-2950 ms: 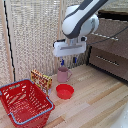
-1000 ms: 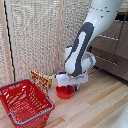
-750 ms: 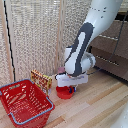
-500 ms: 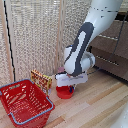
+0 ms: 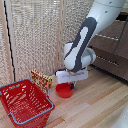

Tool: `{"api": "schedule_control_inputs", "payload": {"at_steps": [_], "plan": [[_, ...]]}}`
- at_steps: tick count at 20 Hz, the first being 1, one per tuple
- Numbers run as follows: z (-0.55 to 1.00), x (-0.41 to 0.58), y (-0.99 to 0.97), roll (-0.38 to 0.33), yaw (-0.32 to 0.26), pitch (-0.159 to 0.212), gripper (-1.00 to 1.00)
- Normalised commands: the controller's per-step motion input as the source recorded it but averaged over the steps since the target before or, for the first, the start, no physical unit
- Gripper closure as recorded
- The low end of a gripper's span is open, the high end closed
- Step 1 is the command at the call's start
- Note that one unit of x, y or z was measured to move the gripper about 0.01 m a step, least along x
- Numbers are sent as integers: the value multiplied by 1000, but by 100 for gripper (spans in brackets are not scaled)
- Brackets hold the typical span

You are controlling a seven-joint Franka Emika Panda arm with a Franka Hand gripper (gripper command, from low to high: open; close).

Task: Transport the gripper mindfully toward the orange-red bowl and clasp it to elevate with ease. Ensure your robot's arm aligns efficiently with the top drawer's opening. Carefully slide the orange-red bowl into the designated spot with precision. After confirmation, withdraw the gripper gently. Close the drawer smoothly by transitioning the gripper to its handle.

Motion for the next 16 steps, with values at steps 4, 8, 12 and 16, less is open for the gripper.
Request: {"api": "schedule_control_inputs", "payload": {"at_steps": [4,8,12,16], "plan": [[570,79,-2,10,3,28,100],[564,199,0,7,24,10,100],[666,231,0,0,20,3,100],[767,223,0,0,37,0,100]]}}
